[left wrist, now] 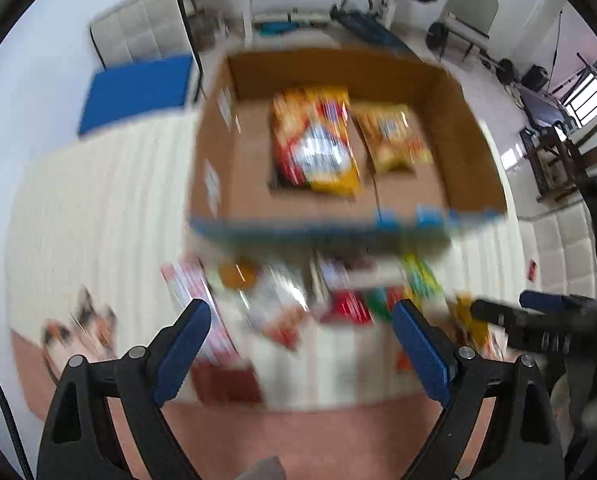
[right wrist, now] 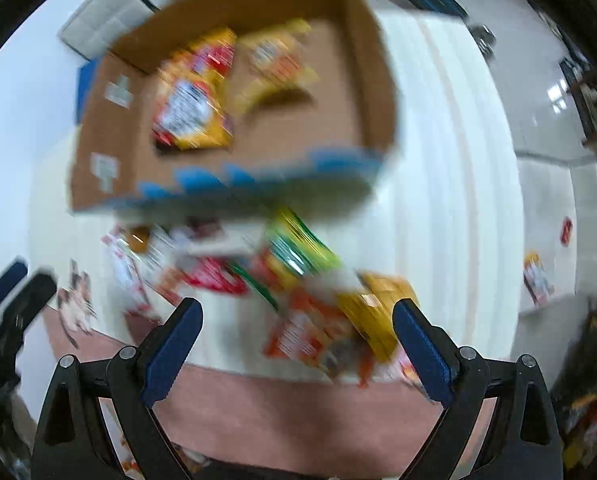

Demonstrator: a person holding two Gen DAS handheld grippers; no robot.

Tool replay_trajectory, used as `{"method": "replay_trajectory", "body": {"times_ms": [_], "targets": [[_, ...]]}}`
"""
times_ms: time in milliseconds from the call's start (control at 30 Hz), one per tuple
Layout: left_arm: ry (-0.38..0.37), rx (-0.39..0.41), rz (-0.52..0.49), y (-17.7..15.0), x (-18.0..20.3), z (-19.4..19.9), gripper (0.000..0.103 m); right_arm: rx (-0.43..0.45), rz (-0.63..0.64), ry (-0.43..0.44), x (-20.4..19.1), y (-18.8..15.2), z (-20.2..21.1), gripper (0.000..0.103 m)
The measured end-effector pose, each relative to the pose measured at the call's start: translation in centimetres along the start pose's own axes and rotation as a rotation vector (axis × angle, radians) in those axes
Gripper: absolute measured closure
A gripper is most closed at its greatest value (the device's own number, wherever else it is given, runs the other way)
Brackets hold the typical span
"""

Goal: Organize snacks
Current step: 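Grasp the orange panda bag with left tool while right tool grasps another orange bag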

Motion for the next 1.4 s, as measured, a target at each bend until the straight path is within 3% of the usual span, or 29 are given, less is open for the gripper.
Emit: {"method": "replay_trajectory", "body": {"times_ms": [200,400,567,600,633,667,700,833,967,1033,1167,1233,1400], "targets": [[-0.096,-0.166,0.108,-5.3,2.3,-6.5,0.01,-0.12,-0.202,0.036,6.1,-3.4,-5.0,0.005],[-0.052,-0.221,0.061,-6.0,5.4,-10.7,0.01,-0.189,-0.244,0.04,8.0,-4.9,-10.1,0.005],[-0.002,-0.247,0.003,-6.2,6.5,-12.1,0.01,-0.212,-0.231,0.02,7.9,-5.3,-12.5,0.007],[0.007,-0.252,-0.012,-6.2,6.8,-12.3,0.01,-0.21,-0.224,0.007,7.9,-5.4,-12.7,0.009],[0.014,-0.255,-0.027,-6.2,7.1,-12.6,0.01,-0.208,-0.21,-0.015,7.9,-5.6,-12.9,0.02],[0.019,-0.257,-0.037,-6.2,7.3,-12.8,0.01,-0.211,-0.2,-0.037,8.0,-5.8,-13.0,0.023],[0.024,-0.259,-0.053,-6.2,7.6,-13.0,0.01,-0.206,-0.202,-0.025,8.2,-6.1,-13.1,0.023],[0.021,-0.283,-0.109,-6.1,9.1,-14.3,0.01,-0.199,-0.231,-0.007,9.8,-7.6,-13.2,0.041],[0.002,-0.332,-0.147,-6.0,11.0,-16.3,0.01,-0.208,-0.282,0.022,11.7,-8.5,-13.4,0.041],[0.006,-0.366,-0.169,-5.8,11.7,-17.5,0.01,-0.22,-0.303,0.052,12.3,-8.9,-13.7,0.033],[0.02,-0.391,-0.196,-5.8,12.5,-19.5,0.012,-0.243,-0.319,0.074,13.8,-9.6,-14.5,0.028],[0.013,-0.396,-0.206,-6.0,12.7,-20.1,0.032,-0.255,-0.322,0.089,14.0,-9.9,-15.0,0.027],[0.017,-0.377,-0.21,-6.5,14.5,-21.0,0.04,-0.261,-0.297,0.076,13.8,-10.5,-15.2,0.027]]}}
Point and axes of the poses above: each gripper's, at about its wrist camera, not at the fingertips, and z roughly against the way its jaws point, x to its right, y to its top, the point moved 2 cm from there along -z, roughly the way its jaws point, and after that the axes turned 14 degrees about -y, right-handed, at the moved point
